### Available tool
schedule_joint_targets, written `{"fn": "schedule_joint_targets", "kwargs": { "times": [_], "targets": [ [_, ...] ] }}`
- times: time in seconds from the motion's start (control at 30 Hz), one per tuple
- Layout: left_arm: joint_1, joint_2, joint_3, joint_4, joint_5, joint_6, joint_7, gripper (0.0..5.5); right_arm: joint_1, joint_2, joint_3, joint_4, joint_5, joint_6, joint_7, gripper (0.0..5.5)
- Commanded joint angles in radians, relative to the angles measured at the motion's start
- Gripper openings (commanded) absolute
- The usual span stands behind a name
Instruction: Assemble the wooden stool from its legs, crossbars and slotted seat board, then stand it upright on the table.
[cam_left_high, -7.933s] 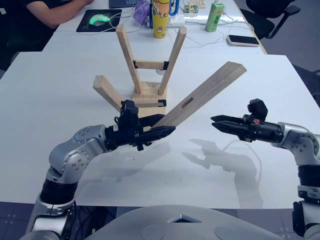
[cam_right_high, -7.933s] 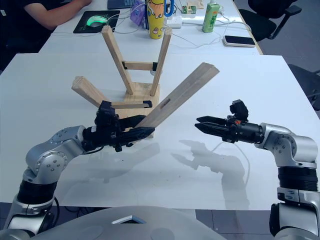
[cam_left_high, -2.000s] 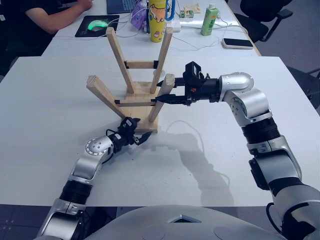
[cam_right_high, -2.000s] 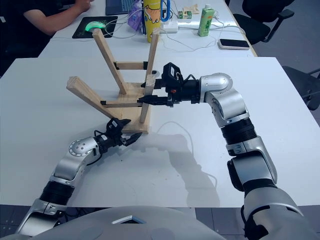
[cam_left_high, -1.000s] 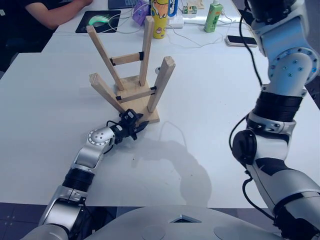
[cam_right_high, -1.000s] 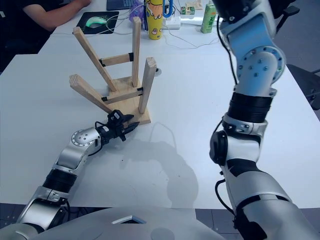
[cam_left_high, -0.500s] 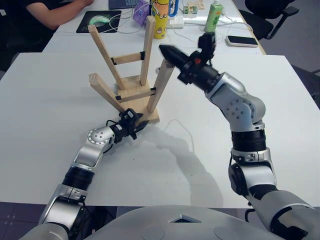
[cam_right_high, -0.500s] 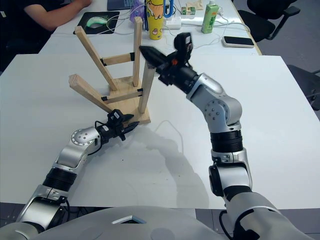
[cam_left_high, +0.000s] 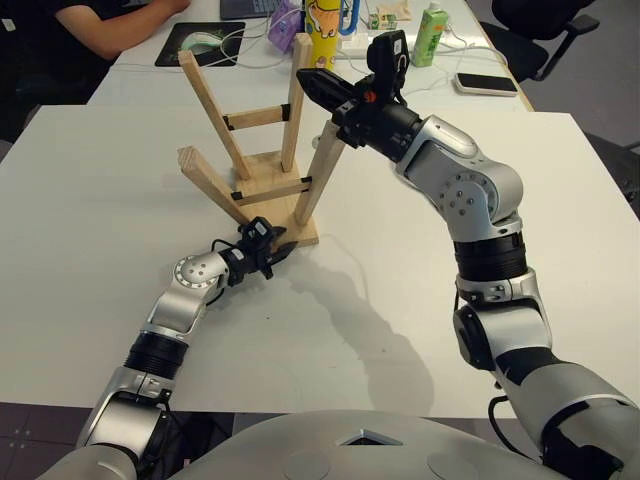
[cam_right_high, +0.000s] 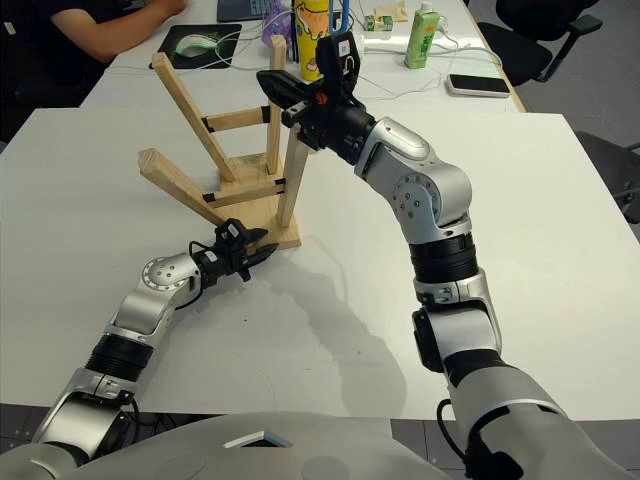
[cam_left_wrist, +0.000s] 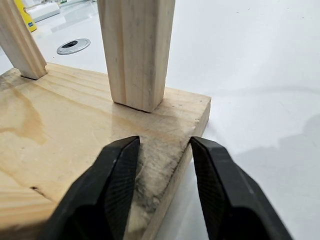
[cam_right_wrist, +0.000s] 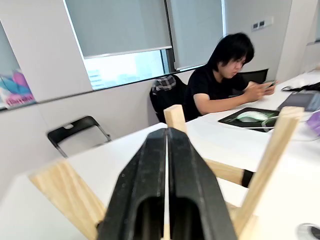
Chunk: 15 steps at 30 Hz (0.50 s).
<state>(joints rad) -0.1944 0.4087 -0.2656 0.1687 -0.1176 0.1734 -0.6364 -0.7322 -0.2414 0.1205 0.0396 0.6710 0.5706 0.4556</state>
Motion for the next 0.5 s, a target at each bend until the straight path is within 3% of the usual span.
{"fn": "schedule_joint_targets", "kwargs": {
  "times": [0.03, 0.1, 0.23, 0.37, 0.5],
  "targets": [
    [0.119, 0.011, -0.014, 0.095, 0.047, 0.013, 0.012, 1.85, 0.198, 0.038, -0.037, 0.016, -0.028, -0.048, -0.005, 0.03],
    [0.135, -0.013, 0.038, 0.023, 0.024, -0.138, 0.046, 1.85, 0.170, 0.097, -0.162, -0.036, 0.044, -0.166, -0.028, 0.03],
    [0.178, -0.020, 0.096, -0.128, 0.063, -0.423, 0.115, 1.85, 0.170, 0.154, -0.265, -0.106, 0.075, -0.256, -0.081, 0.03],
    [0.280, -0.001, 0.116, -0.293, 0.142, -0.549, 0.165, 1.85, 0.259, 0.148, -0.277, -0.123, -0.034, -0.270, -0.191, 0.03],
    [0.464, -0.068, 0.187, -0.443, 0.179, -0.596, 0.301, 1.34, 0.374, 0.145, -0.264, -0.133, -0.177, -0.298, -0.302, 0.00]
  ]
}}
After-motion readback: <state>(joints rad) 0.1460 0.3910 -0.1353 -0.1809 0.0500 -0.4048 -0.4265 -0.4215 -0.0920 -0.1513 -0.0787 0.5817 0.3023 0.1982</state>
